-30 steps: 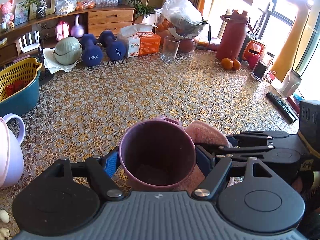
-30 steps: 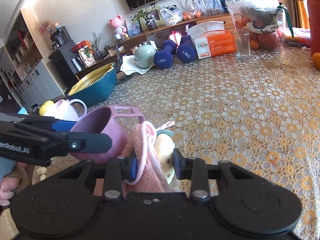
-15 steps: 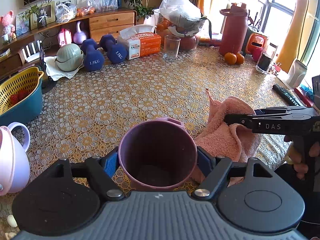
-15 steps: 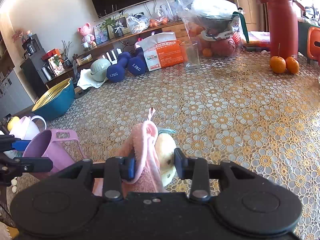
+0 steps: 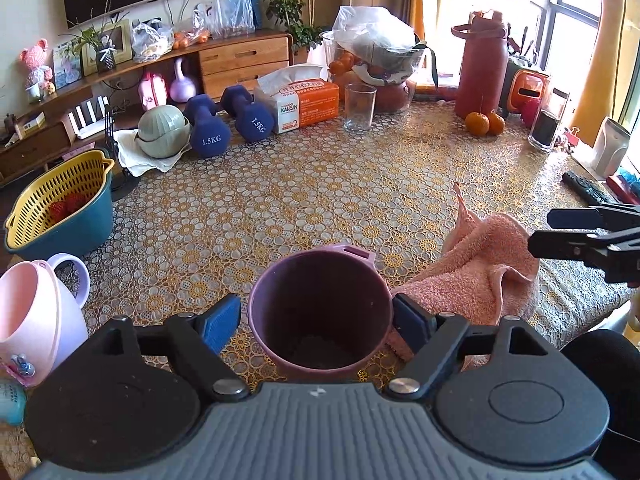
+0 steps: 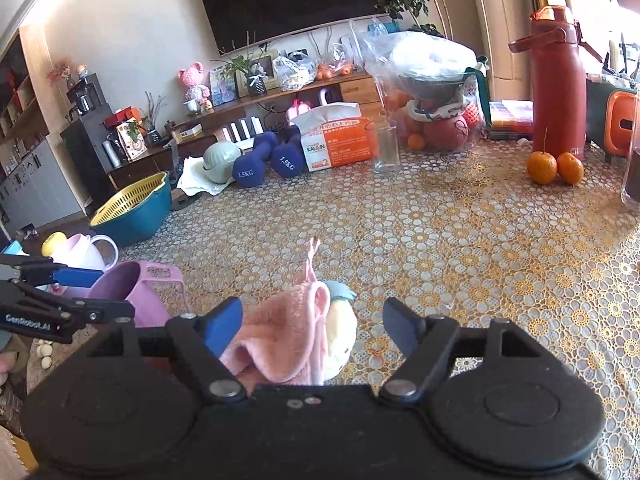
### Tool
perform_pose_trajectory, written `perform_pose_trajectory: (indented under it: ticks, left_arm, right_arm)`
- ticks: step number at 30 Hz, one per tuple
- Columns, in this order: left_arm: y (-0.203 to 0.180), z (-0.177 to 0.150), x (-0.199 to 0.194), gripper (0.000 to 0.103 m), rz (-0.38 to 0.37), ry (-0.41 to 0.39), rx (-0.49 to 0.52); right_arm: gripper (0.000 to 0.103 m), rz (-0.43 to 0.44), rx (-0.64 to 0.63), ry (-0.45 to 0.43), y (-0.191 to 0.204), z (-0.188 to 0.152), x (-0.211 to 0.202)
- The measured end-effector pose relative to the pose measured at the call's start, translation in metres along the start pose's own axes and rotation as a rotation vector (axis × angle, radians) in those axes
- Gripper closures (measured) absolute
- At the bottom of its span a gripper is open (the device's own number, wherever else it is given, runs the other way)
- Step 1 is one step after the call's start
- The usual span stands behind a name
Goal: Clean container
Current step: 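Lower the towel onto the table beside the cup and open the right gripper, then set the cup upright on the table and open the left gripper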
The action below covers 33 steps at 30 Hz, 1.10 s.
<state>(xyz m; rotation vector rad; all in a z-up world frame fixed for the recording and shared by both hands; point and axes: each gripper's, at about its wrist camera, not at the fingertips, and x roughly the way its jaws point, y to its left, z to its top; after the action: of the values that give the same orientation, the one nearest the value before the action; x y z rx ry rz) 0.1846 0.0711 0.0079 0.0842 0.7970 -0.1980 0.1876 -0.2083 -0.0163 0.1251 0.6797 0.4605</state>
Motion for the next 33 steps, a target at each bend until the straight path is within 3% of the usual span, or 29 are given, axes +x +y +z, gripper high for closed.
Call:
perform_pose_trajectory:
  ticks: [4, 7, 12, 14, 25, 33]
  left_arm:
    - [-0.002, -0.001, -0.01, 0.019, 0.019, -0.029, -0.023]
    - [-0.001, -0.002, -0.015, 0.011, 0.056, -0.048, -0.034]
    - [-0.002, -0.009, -0.027, 0.008, 0.101, -0.073, -0.066]
    - [-0.005, -0.015, -0.035, 0.001, 0.114, -0.093, -0.07]
    - [-0.034, -0.054, -0.055, 0.0, 0.082, -0.118, -0.122]
    - [-0.045, -0.074, -0.065, 0.0, 0.08, -0.135, -0.16]
  right_arm:
    - [0.017, 0.041, -0.046, -0.022, 0.01, -0.006, -0.017]
    - [0.007, 0.073, -0.066, -0.043, 0.016, -0.01, -0.026]
    - [0.004, 0.107, -0.074, -0.069, 0.024, -0.012, -0.039]
    - [0.002, 0.121, -0.09, -0.086, 0.029, -0.013, -0.046]
    - [0.001, 0.146, -0.175, -0.074, 0.05, -0.033, -0.051]
    - [0.001, 0.134, -0.163, -0.1, 0.05, -0.044, -0.06]
